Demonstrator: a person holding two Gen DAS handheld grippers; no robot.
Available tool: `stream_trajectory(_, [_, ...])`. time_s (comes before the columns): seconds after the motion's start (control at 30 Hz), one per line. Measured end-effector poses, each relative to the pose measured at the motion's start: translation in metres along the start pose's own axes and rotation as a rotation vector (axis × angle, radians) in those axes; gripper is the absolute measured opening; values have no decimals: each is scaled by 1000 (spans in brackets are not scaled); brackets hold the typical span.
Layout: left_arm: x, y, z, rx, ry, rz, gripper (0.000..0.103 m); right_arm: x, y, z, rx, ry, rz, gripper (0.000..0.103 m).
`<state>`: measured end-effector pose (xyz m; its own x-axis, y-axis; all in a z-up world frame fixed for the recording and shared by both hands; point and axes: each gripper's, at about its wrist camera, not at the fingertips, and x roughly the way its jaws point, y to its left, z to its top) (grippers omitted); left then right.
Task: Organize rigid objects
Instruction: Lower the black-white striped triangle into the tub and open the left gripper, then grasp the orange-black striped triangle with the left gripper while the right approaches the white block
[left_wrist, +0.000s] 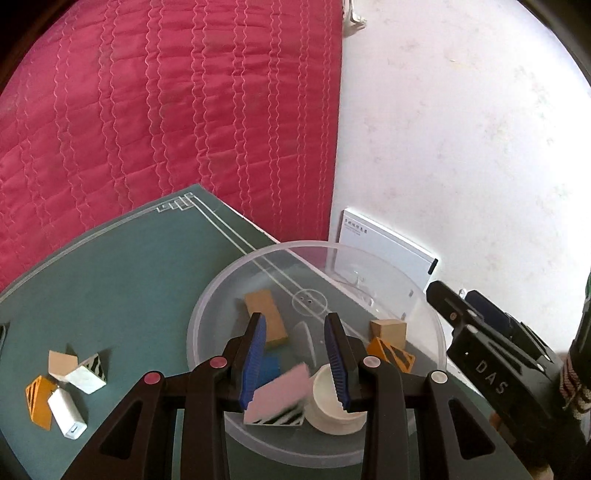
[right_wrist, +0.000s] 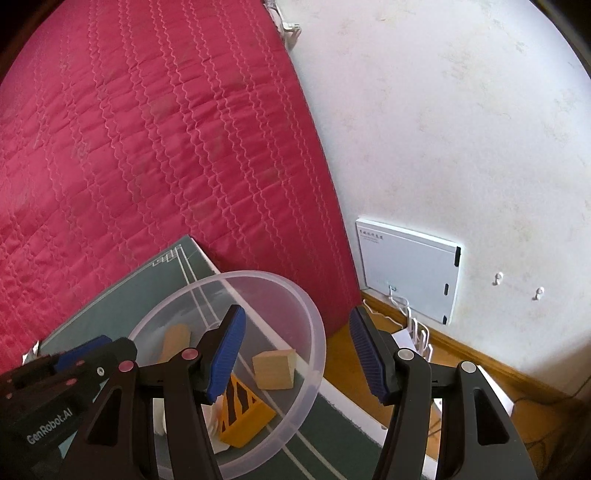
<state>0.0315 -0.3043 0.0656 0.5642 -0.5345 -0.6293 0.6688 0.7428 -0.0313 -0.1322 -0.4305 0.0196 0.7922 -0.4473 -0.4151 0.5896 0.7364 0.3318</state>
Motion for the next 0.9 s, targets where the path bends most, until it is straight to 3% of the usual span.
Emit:
stream_trajectory(0.1, [-1, 12, -5, -31, 5, 15, 50, 0, -1, 0, -1, 1, 2, 60])
stream_trajectory(0.17, [-3, 24, -8, -63, -1, 47, 67, 0, -1, -1, -4, 4, 2, 60])
stream_trajectory(0.27, [-8, 39, -12, -103, -14, 94, 75, 1, -2, -1, -9, 8, 0, 60])
stream_trajectory(0.5, [-20, 66, -18, -167, -34, 171, 83, 3, 1, -2, -24, 10, -7, 60])
stream_trajectory(0.77, [-34, 82, -32, -168, -59, 269, 99, 3, 3, -3, -29, 9, -7, 61])
stream_trajectory(0.9, [-40, 97, -38, -187, -62, 313, 102, 3, 3, -3, -32, 9, -7, 61])
